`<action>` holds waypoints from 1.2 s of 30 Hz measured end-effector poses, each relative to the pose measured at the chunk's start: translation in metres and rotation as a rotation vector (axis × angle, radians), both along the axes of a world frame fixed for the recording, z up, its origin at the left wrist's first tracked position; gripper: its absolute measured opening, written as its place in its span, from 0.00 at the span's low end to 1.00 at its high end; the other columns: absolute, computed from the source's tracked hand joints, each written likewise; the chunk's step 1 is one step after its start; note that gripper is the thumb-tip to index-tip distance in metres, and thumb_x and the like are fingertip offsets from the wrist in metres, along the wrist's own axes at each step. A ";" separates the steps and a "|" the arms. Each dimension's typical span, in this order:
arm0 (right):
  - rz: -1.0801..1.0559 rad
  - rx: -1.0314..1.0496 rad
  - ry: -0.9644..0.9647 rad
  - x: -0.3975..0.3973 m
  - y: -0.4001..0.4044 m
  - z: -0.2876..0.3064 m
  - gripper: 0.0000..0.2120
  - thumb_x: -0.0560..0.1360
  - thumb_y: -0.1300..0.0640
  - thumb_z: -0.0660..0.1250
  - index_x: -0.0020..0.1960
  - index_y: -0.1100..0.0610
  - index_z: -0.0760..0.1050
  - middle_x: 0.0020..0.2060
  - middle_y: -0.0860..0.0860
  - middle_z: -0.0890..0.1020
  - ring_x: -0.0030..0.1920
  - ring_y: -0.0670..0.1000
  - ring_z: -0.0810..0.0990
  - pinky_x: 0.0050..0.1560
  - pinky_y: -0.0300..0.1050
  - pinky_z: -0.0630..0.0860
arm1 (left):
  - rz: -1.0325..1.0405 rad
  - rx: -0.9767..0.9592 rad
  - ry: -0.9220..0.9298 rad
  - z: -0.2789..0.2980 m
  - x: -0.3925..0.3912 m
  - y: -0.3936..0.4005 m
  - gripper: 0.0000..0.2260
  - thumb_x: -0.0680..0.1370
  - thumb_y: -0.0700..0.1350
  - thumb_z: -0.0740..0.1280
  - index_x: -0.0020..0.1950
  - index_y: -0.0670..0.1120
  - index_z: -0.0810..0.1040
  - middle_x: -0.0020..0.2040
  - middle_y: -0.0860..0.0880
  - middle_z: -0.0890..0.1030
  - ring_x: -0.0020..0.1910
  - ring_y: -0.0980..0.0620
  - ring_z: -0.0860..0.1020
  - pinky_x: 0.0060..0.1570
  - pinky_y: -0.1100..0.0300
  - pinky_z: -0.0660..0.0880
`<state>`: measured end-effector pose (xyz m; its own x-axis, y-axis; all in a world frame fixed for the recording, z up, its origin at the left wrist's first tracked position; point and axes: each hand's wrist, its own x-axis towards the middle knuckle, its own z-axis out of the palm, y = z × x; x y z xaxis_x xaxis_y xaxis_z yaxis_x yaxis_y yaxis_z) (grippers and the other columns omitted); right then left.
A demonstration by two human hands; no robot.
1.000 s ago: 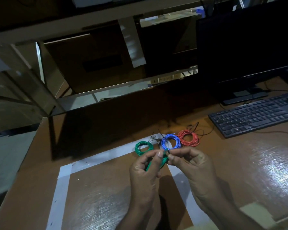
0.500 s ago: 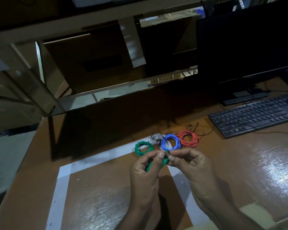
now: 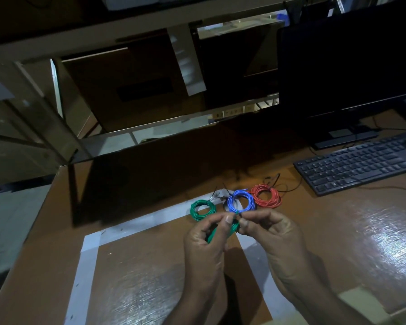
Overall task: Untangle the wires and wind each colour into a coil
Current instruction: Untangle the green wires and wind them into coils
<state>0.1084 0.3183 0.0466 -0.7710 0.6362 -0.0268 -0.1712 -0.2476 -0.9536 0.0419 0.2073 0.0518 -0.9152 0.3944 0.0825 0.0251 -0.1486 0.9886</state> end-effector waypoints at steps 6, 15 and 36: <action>-0.013 -0.021 0.016 -0.001 0.000 0.001 0.07 0.67 0.62 0.76 0.44 0.55 0.86 0.42 0.60 0.86 0.45 0.59 0.85 0.47 0.44 0.82 | 0.004 -0.013 -0.006 -0.002 -0.001 0.000 0.08 0.75 0.49 0.70 0.48 0.48 0.88 0.41 0.48 0.85 0.35 0.57 0.75 0.32 0.64 0.72; 0.008 -0.002 0.011 0.001 -0.002 0.003 0.07 0.67 0.60 0.75 0.44 0.53 0.86 0.43 0.59 0.86 0.47 0.60 0.85 0.50 0.48 0.83 | 0.009 -0.007 0.001 -0.003 -0.002 -0.001 0.08 0.75 0.49 0.70 0.47 0.49 0.88 0.40 0.50 0.85 0.32 0.58 0.73 0.32 0.65 0.72; 0.013 0.010 0.012 -0.003 -0.001 0.003 0.06 0.67 0.61 0.76 0.43 0.53 0.86 0.43 0.58 0.87 0.46 0.59 0.86 0.49 0.48 0.83 | 0.025 -0.001 -0.001 -0.005 -0.003 0.000 0.08 0.75 0.48 0.70 0.48 0.46 0.87 0.42 0.49 0.85 0.35 0.60 0.76 0.32 0.64 0.72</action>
